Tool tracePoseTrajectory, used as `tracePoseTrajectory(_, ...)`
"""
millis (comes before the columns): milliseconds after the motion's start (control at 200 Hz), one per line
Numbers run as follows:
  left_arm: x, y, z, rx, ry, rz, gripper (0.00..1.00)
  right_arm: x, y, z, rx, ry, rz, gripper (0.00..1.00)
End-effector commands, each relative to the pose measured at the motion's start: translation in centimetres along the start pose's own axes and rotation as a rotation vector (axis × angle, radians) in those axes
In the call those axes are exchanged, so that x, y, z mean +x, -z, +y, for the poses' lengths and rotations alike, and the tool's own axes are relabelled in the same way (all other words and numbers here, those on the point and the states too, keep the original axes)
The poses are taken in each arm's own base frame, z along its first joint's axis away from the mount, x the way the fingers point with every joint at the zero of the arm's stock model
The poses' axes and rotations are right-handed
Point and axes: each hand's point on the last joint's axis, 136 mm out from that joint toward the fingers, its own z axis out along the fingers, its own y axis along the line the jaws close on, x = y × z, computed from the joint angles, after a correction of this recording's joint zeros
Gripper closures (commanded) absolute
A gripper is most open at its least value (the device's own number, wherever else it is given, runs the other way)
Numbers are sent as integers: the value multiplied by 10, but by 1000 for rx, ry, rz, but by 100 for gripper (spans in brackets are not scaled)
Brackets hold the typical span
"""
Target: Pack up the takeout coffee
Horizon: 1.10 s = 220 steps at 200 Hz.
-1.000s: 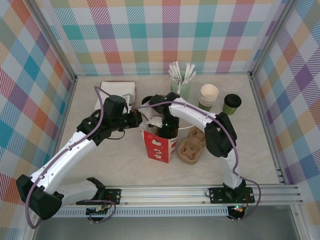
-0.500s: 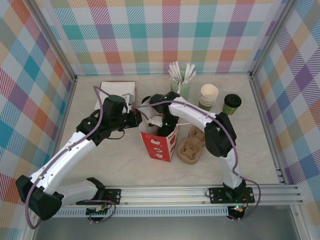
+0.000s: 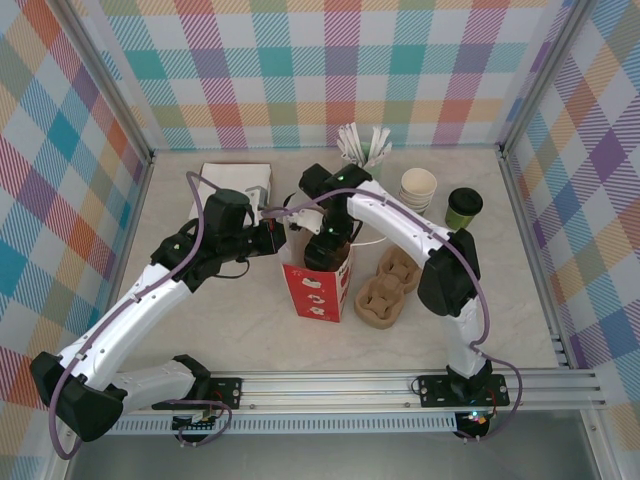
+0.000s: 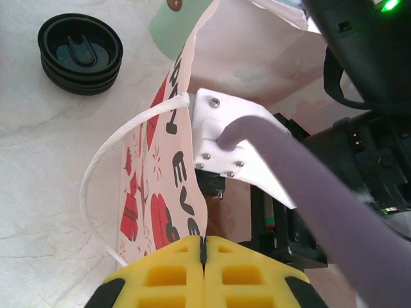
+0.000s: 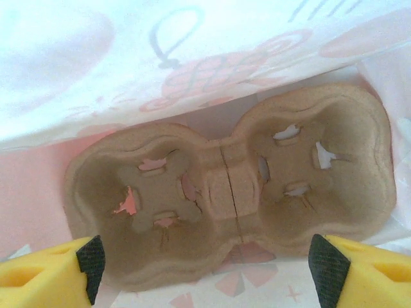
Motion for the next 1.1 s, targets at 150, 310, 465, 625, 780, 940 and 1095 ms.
tracePoseTrajectory(150, -2, 9, -7, 26, -21, -11, 100, -21, 66, 5, -18, -47, -200, 11)
tracePoseTrajectory(310, -2, 10, -3, 13, -16, -19, 100, -22, 96, 1, -2, -68, -268, 11)
tracePoseTrajectory(465, -1, 7, -1, 5, -11, -18, 100, -29, 133, -3, 23, -113, -384, 12)
tracePoseTrajectory(625, -2, 6, 0, 0, -8, -22, 100, -34, 182, -1, 23, -169, -555, 13)
tracePoseTrajectory(780, -5, 7, -1, -2, -9, -33, 100, -32, 226, 4, 41, -214, -697, 13)
tracePoseTrajectory(940, -7, 8, 0, -13, -6, -39, 100, -25, 265, 15, 59, -223, -835, 13)
tracePoseTrajectory(1095, -8, 8, 4, -34, -3, -48, 100, -6, 296, 22, 117, -259, -945, 12)
